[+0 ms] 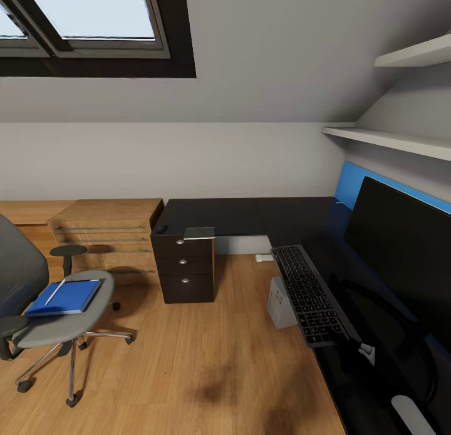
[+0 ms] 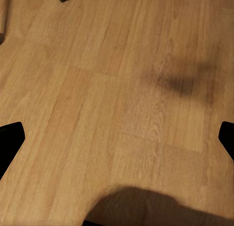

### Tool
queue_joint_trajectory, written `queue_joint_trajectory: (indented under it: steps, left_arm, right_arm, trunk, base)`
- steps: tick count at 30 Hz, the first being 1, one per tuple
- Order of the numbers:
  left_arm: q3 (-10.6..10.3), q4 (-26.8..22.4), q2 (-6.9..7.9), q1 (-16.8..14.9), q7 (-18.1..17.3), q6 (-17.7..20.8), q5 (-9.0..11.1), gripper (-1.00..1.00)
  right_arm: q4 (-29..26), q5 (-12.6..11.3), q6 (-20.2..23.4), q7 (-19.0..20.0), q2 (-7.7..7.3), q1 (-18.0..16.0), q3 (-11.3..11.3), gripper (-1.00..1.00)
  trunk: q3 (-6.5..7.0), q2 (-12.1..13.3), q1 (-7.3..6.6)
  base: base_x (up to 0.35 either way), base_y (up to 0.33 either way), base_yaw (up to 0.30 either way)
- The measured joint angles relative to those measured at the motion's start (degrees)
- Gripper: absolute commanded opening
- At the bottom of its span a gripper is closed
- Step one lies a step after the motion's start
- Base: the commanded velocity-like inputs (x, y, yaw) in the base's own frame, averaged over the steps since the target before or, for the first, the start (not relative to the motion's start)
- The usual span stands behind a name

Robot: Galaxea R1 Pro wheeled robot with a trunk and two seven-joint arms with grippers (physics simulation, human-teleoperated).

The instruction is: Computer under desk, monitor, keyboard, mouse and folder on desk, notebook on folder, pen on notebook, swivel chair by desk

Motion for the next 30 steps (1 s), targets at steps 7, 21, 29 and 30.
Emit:
queue_joint_trajectory:
  steps: [7,21,29,30]
  left_arm:
    - [0.00,0.00,0.00,0.00,0.00,0.03,0.00,1.00]
    - [0.00,0.00,0.00,0.00,0.00,0.05,0.00,1.00]
    - [0.01,0.00,0.00,0.00,0.00,0.05,0.00,1.00]
    - [0.01,0.00,0.00,0.00,0.00,0.06,0.00,1.00]
  right_arm:
    - [0.08,-0.10,-0.15,0.73,0.14,0.00,-0.02,-1.00]
    - [0.27,0.06,-0.18,0.89,0.03,0.00,-0.03,-1.00]
    - [0.29,0.05,-0.19,1.00,0.22,0.00,-0.02,-1.00]
    - [0.31,0.05,-0.20,1.00,0.23,0.00,-0.02,-1.00]
  trunk:
    - [0.00,0.00,0.00]
    - [0.00,0.00,0.00]
    - [0.00,0.00,0.02]
    - [0.00,0.00,0.02]
  base:
    - [0.000,0.000,0.000]
    - [0.000,0.000,0.000]
    - [-0.112,-0.075,0.000]
    - [-0.245,-0.158,0.000]
